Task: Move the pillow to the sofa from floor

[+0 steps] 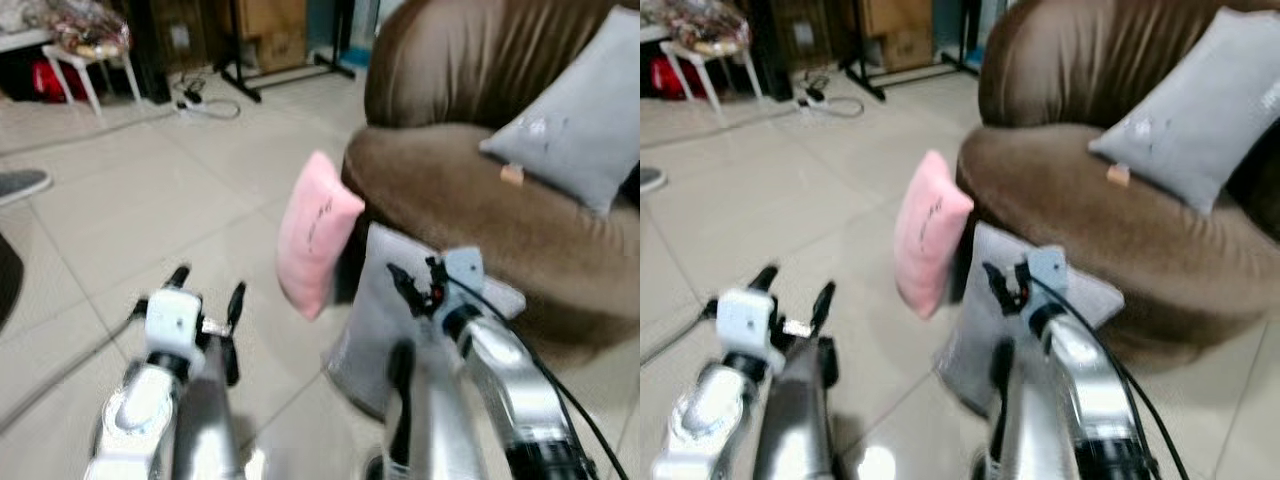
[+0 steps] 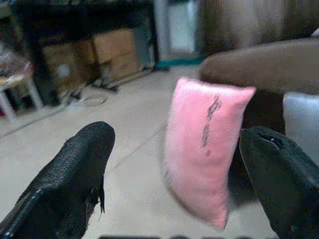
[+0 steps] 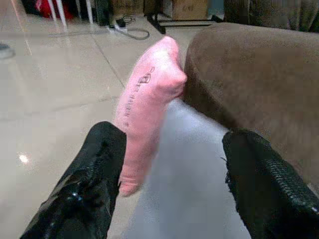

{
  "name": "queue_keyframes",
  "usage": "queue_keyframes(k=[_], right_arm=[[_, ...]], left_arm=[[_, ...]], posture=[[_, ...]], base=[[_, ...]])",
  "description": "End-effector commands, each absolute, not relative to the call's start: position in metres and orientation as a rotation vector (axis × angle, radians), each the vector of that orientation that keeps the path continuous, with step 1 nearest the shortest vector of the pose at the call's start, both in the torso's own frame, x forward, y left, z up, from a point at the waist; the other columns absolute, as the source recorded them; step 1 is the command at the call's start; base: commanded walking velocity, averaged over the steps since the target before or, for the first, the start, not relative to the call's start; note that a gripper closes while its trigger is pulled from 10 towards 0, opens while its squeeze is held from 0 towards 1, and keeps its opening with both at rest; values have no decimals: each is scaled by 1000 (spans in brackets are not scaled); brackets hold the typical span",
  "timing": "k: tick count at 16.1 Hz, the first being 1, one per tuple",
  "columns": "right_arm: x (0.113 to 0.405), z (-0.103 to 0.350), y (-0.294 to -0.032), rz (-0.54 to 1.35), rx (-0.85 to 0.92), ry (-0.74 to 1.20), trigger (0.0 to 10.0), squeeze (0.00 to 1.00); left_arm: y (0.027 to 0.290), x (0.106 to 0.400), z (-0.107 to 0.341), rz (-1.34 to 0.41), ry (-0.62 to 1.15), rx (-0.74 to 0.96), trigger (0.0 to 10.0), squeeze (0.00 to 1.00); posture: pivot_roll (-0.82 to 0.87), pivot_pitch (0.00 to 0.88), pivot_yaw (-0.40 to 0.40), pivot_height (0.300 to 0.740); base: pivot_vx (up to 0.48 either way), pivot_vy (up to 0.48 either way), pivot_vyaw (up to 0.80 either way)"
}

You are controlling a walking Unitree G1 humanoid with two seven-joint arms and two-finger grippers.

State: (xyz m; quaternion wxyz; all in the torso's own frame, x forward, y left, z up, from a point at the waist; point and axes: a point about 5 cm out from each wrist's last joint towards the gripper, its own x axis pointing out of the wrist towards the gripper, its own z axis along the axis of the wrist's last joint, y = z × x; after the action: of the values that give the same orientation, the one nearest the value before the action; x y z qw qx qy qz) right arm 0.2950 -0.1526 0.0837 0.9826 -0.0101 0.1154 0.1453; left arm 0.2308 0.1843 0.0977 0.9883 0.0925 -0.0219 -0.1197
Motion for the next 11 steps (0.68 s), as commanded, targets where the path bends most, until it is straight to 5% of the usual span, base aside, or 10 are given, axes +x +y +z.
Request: queue_keyframes(k=[1, 10, 11], right_arm=[[304, 83, -165, 247, -60, 240, 10000, 1000], [355, 77, -179, 187, -285, 403, 10000, 1000], [357, 76, -179, 200, -318, 439, 10000, 0]], left_arm=[[173, 228, 92, -338, -3, 152, 10000, 0], [175, 215, 99, -514, 58, 187, 10000, 0], [176, 213, 99, -519, 67, 189, 10000, 0]], posture=[[6, 0, -41, 374], [47, 51, -25, 374], [48, 58, -22, 374]], base=[[0, 0, 0], [0, 0, 0], [0, 0, 0]])
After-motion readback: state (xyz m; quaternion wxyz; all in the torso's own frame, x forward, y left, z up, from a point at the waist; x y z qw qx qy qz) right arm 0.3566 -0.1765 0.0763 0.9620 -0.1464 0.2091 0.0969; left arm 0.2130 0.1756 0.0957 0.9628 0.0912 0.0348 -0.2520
